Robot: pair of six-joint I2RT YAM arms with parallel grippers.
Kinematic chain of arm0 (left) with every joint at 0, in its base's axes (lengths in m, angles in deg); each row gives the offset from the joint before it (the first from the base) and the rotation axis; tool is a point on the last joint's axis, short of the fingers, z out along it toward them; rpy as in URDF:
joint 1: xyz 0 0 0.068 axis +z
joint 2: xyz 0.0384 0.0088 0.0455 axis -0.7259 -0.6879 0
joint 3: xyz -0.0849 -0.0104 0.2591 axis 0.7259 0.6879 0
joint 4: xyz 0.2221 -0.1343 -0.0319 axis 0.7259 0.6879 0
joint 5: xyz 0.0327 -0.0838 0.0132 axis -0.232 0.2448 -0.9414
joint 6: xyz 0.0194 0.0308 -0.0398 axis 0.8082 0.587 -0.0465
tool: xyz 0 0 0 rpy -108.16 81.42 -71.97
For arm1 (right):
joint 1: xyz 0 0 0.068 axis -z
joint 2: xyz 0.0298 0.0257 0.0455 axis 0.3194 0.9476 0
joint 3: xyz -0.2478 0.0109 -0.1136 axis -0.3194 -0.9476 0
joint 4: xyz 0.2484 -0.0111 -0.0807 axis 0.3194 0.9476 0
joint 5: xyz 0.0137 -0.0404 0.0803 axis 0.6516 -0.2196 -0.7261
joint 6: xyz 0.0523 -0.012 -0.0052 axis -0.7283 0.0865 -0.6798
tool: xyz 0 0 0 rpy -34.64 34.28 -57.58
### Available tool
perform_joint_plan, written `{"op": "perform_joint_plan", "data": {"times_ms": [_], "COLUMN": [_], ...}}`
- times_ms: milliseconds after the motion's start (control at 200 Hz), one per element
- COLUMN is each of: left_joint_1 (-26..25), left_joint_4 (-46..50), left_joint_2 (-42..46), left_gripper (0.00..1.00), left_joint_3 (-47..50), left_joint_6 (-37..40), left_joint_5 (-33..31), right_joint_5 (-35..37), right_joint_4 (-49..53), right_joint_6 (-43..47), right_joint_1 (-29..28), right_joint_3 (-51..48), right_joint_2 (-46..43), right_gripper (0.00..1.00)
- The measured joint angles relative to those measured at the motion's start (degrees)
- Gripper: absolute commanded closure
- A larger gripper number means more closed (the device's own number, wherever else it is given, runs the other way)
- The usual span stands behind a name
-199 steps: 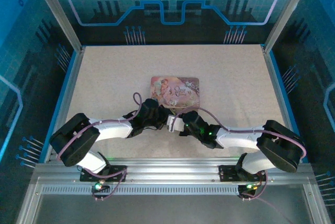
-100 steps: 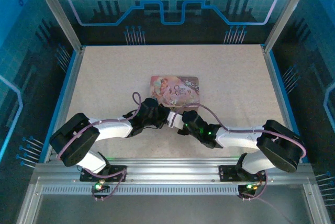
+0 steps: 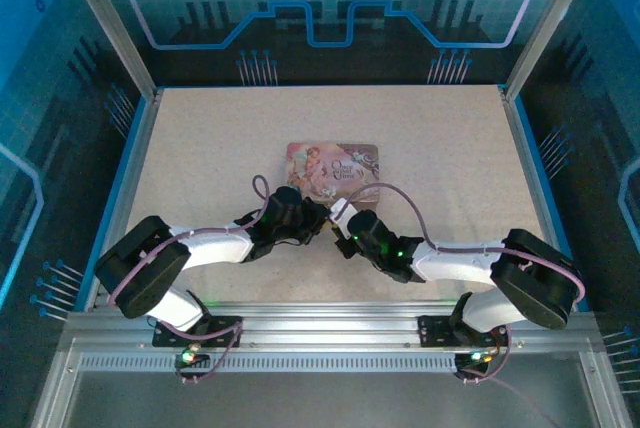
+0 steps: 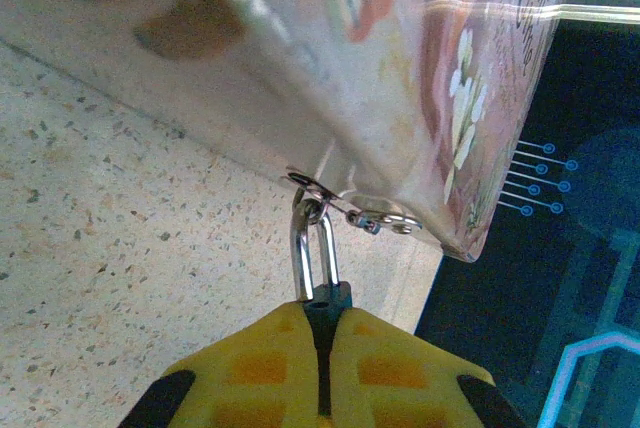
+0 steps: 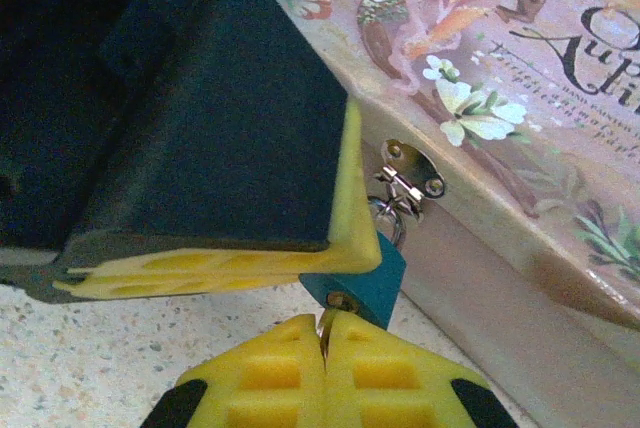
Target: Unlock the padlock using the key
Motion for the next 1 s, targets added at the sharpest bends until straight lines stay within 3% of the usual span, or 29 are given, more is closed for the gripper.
{"op": "perform_joint_plan", "data": {"times_ms": [165,575,1000], "left_joint_1": [0.0,0.0,3.9], "left_joint_4": [0.0,0.6,11.5], "left_joint_2": [0.0,0.8,11.8], "left_gripper": [1.00,0.66,0.38], "left_joint_3": [0.0,0.0,0.0], "left_joint_6": [0.0,0.9,7.8], "left_joint_5": [0.0,0.7,0.6], "right_joint_5": [-0.5,-1.6,-7.7], "right_joint_4": [0.5,-0.7,-3.3], "right_joint_6": [-6.0,-17.5,-28.8], "right_joint_1": [0.0,0.4,3.7], "right_joint_3": [0.3,0.2,-1.6], "right_joint_2": [0.1,0.4,0.4], "right_gripper": [1.00,1.00,1.00]}}
